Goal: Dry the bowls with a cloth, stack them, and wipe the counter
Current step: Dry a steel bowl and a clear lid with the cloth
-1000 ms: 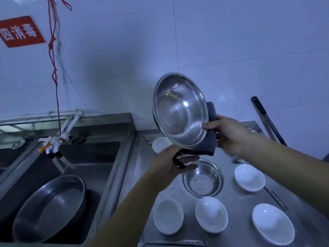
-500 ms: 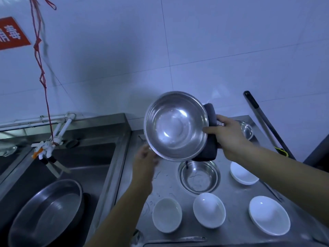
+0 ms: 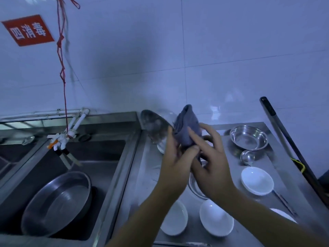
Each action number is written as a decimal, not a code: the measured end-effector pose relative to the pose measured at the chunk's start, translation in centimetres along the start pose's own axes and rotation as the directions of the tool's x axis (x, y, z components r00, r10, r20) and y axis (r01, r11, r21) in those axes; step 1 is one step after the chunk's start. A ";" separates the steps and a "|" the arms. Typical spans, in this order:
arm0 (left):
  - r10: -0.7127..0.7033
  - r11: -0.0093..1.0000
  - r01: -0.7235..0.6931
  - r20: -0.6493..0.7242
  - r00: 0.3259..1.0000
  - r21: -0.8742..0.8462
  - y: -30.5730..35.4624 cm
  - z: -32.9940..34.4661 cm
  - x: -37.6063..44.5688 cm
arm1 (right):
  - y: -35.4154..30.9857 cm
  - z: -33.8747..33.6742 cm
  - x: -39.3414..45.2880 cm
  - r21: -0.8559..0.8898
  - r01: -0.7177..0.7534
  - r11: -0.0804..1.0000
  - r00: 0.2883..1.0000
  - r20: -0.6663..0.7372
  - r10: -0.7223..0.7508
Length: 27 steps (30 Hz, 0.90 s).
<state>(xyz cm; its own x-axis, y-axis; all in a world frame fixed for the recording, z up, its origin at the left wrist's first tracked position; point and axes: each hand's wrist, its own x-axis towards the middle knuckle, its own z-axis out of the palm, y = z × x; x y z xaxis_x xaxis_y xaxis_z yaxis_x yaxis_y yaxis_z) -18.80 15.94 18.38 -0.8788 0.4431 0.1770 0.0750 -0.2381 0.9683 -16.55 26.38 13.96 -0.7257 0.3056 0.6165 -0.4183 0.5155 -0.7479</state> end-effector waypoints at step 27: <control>-0.076 0.995 0.094 0.377 0.923 -0.030 5.7 -7.5 0.3 | -2.3 -5.5 11.2 0.033 -0.186 0.982 0.720 0.685 0.113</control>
<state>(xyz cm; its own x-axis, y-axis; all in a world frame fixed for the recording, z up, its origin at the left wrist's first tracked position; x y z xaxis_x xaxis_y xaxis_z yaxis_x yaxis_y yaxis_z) -22.21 8.22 22.66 -0.6394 0.7528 0.1563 -0.0218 -0.2210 0.9750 -20.71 33.00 23.93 -0.9437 -0.2705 0.1906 -0.2943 0.4228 -0.8571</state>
